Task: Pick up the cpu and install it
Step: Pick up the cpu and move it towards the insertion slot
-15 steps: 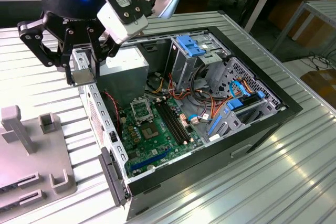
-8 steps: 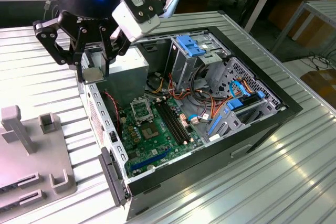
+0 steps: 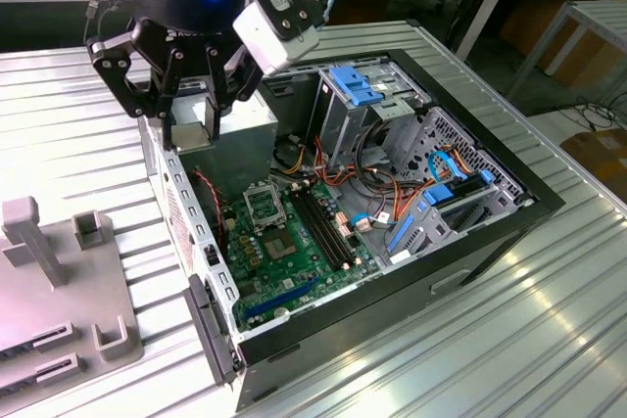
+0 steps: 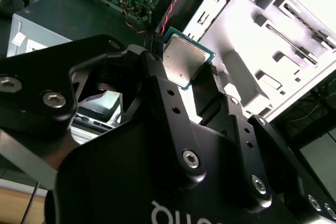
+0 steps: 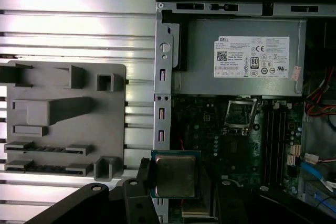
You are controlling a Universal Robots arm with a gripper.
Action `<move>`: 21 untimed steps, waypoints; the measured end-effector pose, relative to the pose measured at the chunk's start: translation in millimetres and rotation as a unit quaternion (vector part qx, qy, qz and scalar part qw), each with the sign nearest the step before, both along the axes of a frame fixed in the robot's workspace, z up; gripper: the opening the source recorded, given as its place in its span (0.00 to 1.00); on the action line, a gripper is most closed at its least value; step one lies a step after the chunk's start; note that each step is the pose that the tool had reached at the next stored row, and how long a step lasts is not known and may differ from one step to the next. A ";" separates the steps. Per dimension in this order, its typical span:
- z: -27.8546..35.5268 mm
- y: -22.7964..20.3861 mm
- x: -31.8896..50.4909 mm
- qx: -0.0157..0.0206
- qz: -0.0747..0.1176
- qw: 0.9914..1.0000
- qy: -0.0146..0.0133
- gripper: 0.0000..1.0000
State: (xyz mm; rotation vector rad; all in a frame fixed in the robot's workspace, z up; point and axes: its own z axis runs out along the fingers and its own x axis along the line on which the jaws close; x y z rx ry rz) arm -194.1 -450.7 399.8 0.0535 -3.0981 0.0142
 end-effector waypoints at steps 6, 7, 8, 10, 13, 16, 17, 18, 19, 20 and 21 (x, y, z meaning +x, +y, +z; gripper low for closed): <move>-0.1 0.0 11.4 0.000 0.000 1.000 0.000 0.47; -0.1 0.0 13.3 0.000 0.000 1.000 0.000 0.47; -0.1 0.0 14.9 0.000 0.000 1.000 0.000 0.47; -0.1 0.0 19.3 0.000 0.000 1.000 0.000 0.47; -0.1 0.0 26.8 0.000 0.000 1.000 0.000 0.47; -0.2 0.0 34.8 0.000 0.000 1.000 0.000 0.47; -0.2 0.0 36.4 0.000 0.000 1.000 0.000 0.47; -0.3 0.0 37.7 0.000 0.000 1.000 0.000 0.47; -0.3 0.0 39.3 0.000 0.000 1.000 0.000 0.47; -0.3 0.0 40.3 0.000 0.000 1.000 0.000 0.47; -0.3 0.0 41.0 0.000 0.000 1.000 0.000 0.47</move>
